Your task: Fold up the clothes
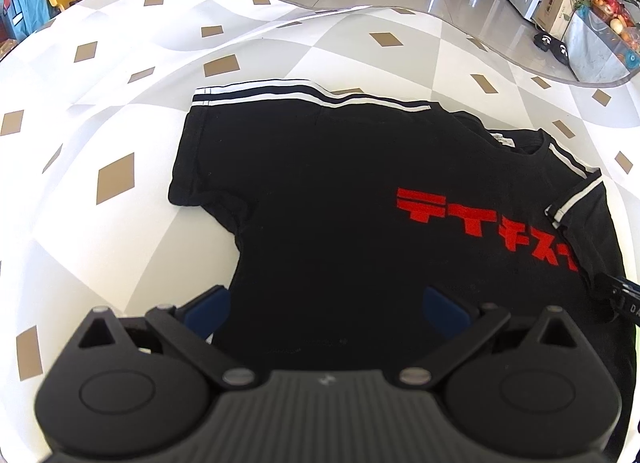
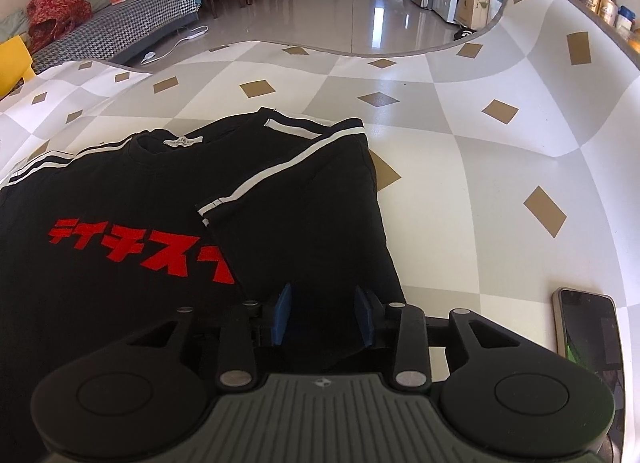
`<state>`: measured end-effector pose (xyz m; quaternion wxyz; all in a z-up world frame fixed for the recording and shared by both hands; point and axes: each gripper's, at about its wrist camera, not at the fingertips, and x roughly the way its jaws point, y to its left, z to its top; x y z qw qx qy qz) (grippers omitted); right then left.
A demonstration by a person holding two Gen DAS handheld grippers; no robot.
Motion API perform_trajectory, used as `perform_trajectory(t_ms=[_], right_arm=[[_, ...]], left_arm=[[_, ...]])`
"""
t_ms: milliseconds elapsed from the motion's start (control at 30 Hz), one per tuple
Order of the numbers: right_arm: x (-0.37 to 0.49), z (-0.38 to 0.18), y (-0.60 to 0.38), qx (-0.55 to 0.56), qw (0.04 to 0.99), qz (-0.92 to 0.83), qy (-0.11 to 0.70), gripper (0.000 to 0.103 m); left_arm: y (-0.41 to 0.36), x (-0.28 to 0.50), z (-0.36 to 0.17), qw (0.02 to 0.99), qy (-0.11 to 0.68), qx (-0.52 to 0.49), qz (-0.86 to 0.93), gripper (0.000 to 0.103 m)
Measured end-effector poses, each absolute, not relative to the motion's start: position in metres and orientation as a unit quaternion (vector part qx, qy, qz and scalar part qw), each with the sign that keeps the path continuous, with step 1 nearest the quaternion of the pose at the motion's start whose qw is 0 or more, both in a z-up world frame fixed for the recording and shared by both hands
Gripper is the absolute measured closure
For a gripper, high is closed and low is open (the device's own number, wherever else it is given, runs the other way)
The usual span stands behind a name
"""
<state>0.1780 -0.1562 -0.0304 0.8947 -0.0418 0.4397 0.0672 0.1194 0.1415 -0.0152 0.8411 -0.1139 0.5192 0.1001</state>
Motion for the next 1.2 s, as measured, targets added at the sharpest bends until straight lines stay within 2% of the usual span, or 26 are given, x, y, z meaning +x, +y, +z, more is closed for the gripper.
perform_trajectory(t_ms=[500, 1033, 1200], right_arm=[[0.181, -0.029, -0.151, -0.048, 0.892, 0.063, 0.446, 0.065], [0.180, -0.030, -0.149, -0.048, 0.893, 0.062, 0.444, 0.062], [0.179, -0.030, -0.148, -0.051, 0.893, 0.062, 0.443, 0.060]], left_arm=[[0.142, 0.122, -0.025, 0.827, 0.545, -0.072, 0.120, 0.000], [0.221, 0.128, -0.004, 0.850, 0.472, -0.138, 0.188, 0.000], [0.247, 0.134, -0.007, 0.845, 0.461, -0.195, 0.189, 0.000]])
